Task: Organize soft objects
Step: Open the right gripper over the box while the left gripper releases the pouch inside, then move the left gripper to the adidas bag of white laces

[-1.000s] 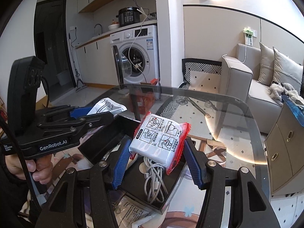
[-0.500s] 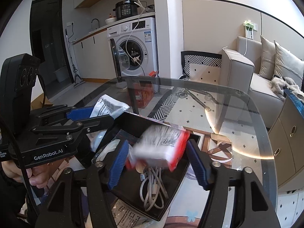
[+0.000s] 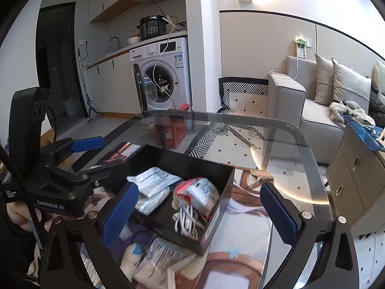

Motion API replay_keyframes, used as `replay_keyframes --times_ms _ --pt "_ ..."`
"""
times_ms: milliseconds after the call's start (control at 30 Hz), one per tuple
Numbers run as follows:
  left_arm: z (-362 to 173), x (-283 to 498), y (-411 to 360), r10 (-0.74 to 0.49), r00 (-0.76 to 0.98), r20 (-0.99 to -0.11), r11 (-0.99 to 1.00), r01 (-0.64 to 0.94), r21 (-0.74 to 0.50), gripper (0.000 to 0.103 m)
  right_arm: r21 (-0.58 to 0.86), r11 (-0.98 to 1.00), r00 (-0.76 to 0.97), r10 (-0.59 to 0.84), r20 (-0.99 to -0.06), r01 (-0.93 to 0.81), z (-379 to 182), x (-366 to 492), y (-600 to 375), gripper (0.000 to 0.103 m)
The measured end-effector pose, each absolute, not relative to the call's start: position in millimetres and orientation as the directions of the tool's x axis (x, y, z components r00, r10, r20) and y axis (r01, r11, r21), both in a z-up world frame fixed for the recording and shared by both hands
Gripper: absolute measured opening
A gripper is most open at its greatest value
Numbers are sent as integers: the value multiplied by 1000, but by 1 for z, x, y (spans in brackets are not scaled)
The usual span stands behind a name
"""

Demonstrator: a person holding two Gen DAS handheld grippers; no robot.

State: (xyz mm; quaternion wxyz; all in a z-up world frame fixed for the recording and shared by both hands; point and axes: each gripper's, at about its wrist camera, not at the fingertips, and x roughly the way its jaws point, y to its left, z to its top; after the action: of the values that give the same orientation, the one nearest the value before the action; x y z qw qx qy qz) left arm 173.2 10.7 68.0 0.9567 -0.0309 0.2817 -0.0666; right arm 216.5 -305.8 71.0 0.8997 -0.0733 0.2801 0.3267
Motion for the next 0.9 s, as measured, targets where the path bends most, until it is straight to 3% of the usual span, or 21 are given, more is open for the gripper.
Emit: replay_keyframes --times_ms 900 --pt "64 88 20 -103 847 -522 991 45 -124 103 83 780 600 540 -590 -620 48 143 -341 102"
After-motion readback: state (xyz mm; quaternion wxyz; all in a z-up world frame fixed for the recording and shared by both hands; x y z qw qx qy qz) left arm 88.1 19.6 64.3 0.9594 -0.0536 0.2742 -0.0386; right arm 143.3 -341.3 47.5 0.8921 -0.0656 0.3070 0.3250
